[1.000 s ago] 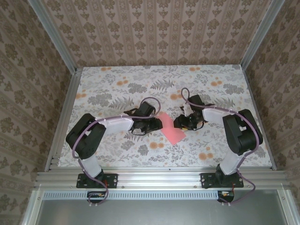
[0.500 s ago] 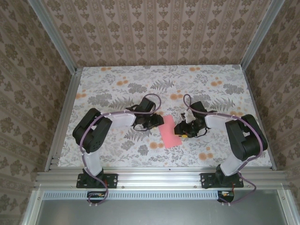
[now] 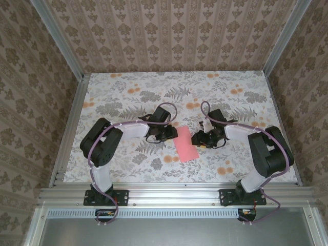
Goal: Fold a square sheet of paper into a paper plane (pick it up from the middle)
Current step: Rotate the paper at the center of the table.
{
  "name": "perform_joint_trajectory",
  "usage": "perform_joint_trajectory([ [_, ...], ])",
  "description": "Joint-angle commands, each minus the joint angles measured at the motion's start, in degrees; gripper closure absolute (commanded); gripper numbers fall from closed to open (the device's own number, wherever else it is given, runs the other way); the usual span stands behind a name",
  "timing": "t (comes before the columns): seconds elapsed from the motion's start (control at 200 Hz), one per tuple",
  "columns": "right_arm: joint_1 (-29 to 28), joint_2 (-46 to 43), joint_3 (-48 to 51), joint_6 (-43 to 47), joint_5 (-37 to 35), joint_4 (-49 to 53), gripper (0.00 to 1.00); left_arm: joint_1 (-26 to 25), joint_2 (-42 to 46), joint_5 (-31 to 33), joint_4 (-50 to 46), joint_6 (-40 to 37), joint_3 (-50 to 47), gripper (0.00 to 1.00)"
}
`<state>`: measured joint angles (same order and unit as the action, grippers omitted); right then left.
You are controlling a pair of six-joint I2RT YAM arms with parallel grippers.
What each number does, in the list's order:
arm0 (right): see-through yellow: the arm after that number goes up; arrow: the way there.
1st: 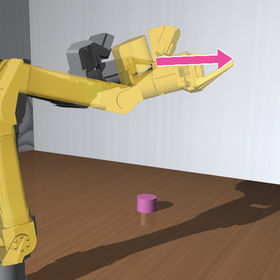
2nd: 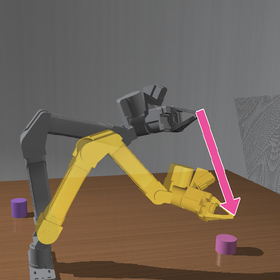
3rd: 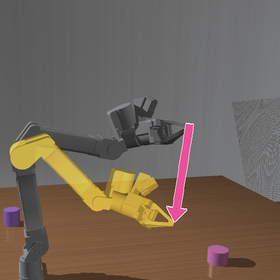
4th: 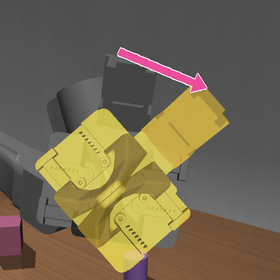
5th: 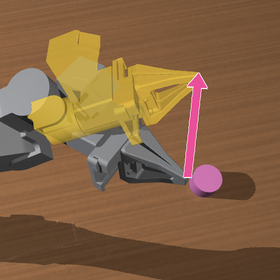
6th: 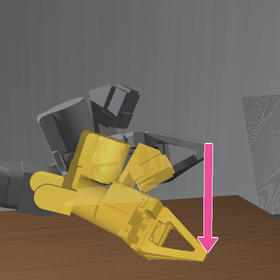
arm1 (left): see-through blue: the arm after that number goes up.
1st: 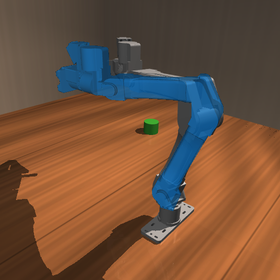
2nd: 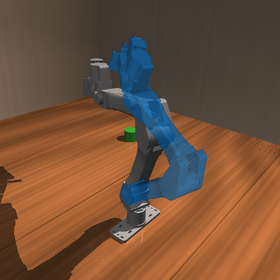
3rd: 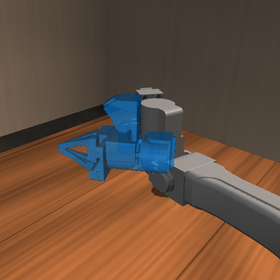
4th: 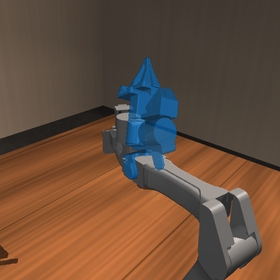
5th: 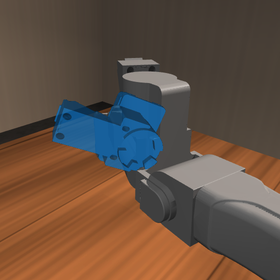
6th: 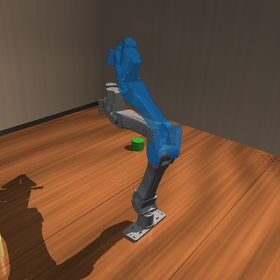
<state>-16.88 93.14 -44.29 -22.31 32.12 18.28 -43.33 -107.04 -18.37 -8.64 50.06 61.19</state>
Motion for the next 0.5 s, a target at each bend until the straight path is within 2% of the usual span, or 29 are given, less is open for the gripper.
perform_joint_trajectory([
  [0.0, -0.7, 1.1, 0.1, -0.3, 2.5, -0.4, 0.56, -1.8, 2.2, 1.6, -5.0, -3.0, 2.3, 0.68],
  [0.37, -0.8, 1.3, 1.7, 0.4, 2.2, 0.7, 0.6, -2.9, 1.4, 1.5, -5.7, -3.9, 4.2, 0.75],
  [0.495, -0.7, 0.4, 2.4, -0.5, 3.1, -0.5, 0.58, -2.3, 0.9, 1.6, -5.5, -3.9, 3.9, 0.77],
])
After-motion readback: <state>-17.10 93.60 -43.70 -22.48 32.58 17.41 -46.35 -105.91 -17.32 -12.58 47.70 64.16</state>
